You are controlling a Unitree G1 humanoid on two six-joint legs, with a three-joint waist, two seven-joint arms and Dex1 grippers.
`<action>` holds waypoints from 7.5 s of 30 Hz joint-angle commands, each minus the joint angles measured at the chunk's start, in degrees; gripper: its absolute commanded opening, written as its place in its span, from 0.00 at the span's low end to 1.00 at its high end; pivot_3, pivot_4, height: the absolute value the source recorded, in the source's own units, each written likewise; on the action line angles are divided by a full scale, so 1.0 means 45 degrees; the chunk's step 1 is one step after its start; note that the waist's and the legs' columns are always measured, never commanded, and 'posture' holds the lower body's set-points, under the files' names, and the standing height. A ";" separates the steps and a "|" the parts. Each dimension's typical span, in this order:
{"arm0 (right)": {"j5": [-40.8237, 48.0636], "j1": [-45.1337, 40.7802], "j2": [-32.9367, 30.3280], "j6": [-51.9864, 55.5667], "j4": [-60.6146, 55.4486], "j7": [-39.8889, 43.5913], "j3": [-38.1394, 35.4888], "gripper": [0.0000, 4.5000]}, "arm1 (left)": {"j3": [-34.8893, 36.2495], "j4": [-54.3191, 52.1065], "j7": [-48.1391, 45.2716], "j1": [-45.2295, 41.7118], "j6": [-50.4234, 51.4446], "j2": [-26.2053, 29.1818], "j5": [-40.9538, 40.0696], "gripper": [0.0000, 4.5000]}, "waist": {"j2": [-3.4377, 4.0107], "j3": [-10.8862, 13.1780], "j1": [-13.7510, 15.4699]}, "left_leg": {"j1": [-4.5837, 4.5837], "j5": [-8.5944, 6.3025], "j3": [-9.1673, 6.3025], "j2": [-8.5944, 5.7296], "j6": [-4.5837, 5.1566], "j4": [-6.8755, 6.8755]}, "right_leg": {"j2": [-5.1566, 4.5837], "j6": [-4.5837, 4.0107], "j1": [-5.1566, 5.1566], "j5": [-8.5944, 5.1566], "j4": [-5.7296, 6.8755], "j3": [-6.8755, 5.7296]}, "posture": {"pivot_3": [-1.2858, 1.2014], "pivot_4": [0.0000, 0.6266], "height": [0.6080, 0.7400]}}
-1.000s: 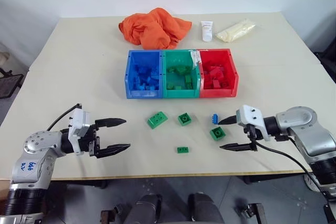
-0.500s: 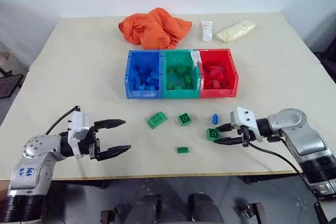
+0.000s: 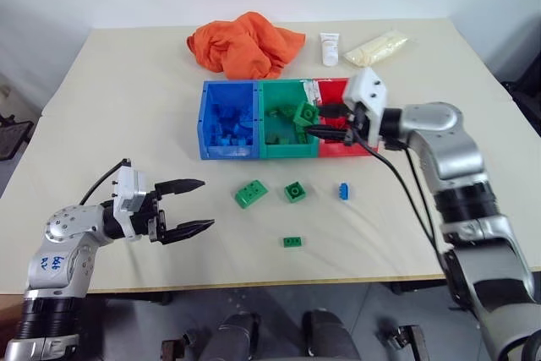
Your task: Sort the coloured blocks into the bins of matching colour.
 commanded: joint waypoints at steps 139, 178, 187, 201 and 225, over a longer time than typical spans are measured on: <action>0.2383 0.8382 -0.5613 0.1858 -0.7822 0.3262 -0.3294 0.99 | -0.0290 0.1946 -0.0334 -0.1093 -0.1538 -0.0618 0.0638 1.00 | 0.0000 -0.0001 0.0006 | -0.0008 -0.0022 -0.0080 -0.0022 -0.0023 0.0047 | 0.0007 -0.0013 -0.0017 0.0006 0.0035 0.0004 | 0.52 0.24 1.00; -0.0461 0.5799 -0.2171 0.3165 -0.8618 0.2057 0.4370 0.39 | 0.0362 -0.1241 0.0775 0.1776 -0.0471 -0.0659 -0.0163 1.00 | -0.0002 -0.0003 0.0022 | -0.0002 -0.0022 -0.0085 -0.0012 -0.0016 0.0030 | 0.0014 -0.0014 0.0003 0.0006 -0.0015 0.0001 | 0.52 0.24 1.00; 0.0532 0.4753 -0.1805 0.3767 -0.8782 0.1772 0.2713 0.10 | 0.0153 -0.0554 0.0701 0.1097 -0.0736 -0.0793 0.0013 1.00 | -0.0002 -0.0002 0.0001 | -0.0002 -0.0022 -0.0084 -0.0013 -0.0017 0.0031 | 0.0014 -0.0014 0.0003 0.0006 -0.0017 0.0002 | 0.52 0.24 1.00; -0.1872 -0.2822 0.1099 -0.0583 0.3461 -0.2673 0.1263 0.10 | -0.0349 0.1242 0.0458 -0.0725 -0.1621 -0.1195 0.0571 1.00 | 0.0003 0.0002 -0.0239 | -0.0001 -0.0014 -0.0043 -0.0014 -0.0026 0.0025 | 0.0020 -0.0014 -0.0028 0.0006 0.0011 -0.0008 | 0.52 0.24 1.00; -0.1783 -0.2940 0.0815 -0.3609 0.4408 -0.0180 -0.0171 1.00 | -0.0557 0.2240 0.0042 -0.1905 -0.1889 -0.1167 0.0766 1.00 | 0.0002 -0.0001 -0.0748 | 0.0004 -0.0010 -0.0147 -0.0027 -0.0038 0.0018 | 0.0011 -0.0015 -0.0068 0.0007 0.0185 -0.0014 | 0.52 0.24 1.00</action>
